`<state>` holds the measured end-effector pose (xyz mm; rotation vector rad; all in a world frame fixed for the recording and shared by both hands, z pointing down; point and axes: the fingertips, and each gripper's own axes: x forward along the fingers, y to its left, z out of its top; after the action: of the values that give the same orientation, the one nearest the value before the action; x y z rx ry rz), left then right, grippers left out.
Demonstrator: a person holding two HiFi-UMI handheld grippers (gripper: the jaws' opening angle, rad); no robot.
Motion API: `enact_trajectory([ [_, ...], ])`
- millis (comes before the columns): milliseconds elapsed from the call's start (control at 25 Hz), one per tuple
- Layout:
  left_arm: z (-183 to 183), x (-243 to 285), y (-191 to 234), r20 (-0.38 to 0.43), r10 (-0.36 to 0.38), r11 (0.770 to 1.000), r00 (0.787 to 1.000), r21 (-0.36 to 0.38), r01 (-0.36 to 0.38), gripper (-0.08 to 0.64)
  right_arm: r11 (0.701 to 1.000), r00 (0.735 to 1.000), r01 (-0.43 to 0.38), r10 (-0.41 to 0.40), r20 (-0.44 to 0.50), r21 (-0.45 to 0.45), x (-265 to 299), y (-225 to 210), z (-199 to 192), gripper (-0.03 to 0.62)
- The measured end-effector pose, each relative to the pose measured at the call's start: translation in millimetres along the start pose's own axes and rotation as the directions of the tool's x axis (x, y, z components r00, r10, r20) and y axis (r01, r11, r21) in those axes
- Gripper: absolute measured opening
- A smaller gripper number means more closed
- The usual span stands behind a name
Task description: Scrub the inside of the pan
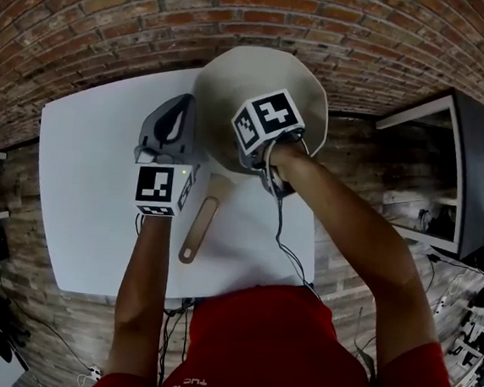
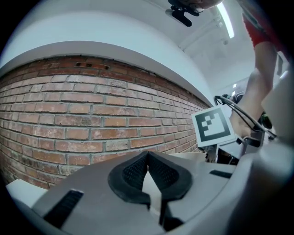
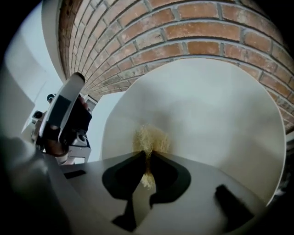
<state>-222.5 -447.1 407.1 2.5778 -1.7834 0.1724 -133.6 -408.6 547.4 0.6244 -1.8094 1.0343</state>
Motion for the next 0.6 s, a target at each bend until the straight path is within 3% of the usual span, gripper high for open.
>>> enact_trajectory([
  [600,3.1,-3.3,-6.8,0.010,-0.009,1.000,1.000,-0.001,0.009,0.014,0.987,0.987,0.157,-0.156,-0.031,0.030,-25.1,-55.3,-12.5,0.051],
])
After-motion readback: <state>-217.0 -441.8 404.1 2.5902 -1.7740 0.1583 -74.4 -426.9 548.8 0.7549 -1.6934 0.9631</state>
